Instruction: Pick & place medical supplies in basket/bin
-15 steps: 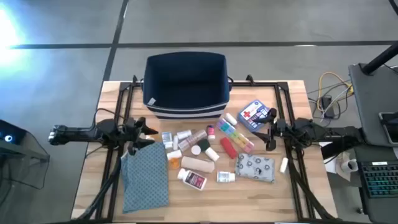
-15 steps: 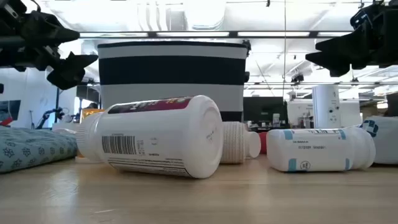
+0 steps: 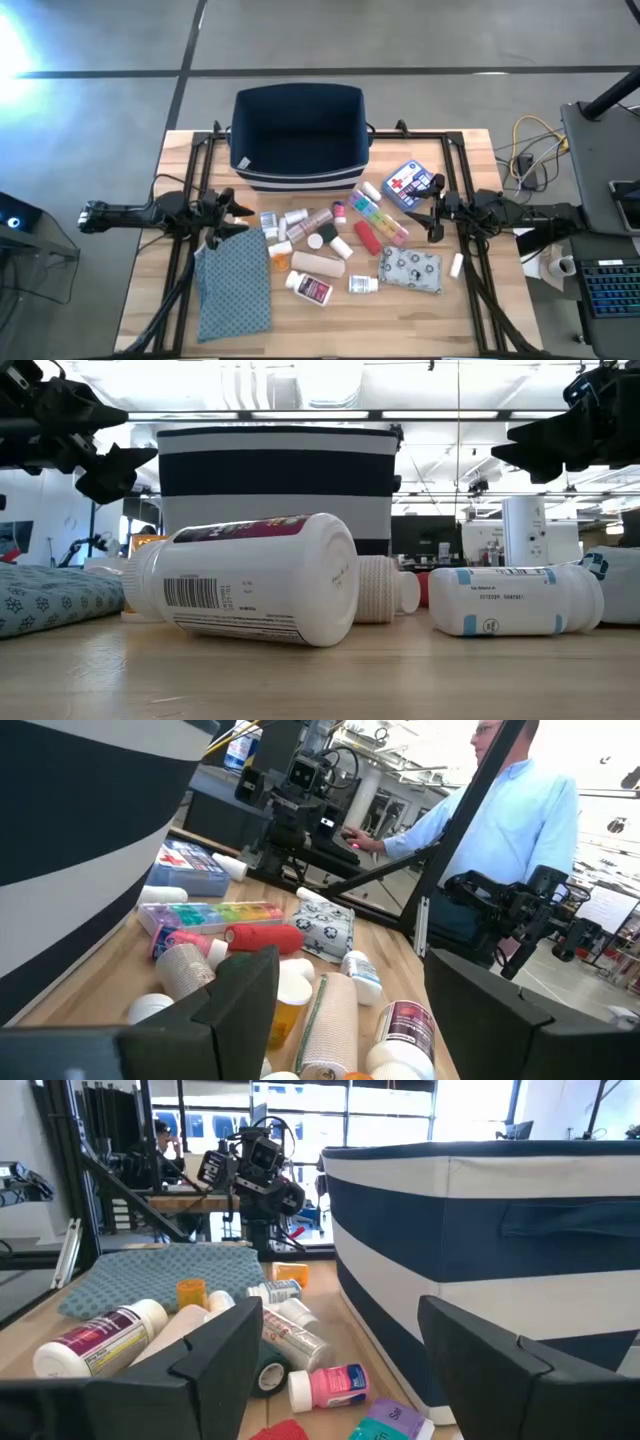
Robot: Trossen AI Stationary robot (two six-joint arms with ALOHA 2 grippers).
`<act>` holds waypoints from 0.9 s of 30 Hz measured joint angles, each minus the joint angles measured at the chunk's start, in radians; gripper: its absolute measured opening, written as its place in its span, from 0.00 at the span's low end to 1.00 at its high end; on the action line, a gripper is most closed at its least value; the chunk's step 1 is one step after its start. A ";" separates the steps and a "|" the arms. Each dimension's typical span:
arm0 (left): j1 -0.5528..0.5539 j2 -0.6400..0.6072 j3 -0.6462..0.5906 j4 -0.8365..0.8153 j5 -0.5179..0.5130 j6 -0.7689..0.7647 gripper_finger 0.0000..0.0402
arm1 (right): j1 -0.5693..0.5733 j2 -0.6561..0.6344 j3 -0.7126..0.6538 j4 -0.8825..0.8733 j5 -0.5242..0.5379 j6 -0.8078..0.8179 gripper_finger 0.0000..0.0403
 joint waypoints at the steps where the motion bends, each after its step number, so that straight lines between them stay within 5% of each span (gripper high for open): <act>1: 0.000 0.000 0.000 0.000 0.000 0.000 0.57 | 0.000 0.000 0.000 0.000 0.000 0.000 0.65; 27: 0.000 0.000 0.000 0.000 0.000 0.000 0.57 | 0.000 0.000 0.000 0.000 0.000 0.000 0.65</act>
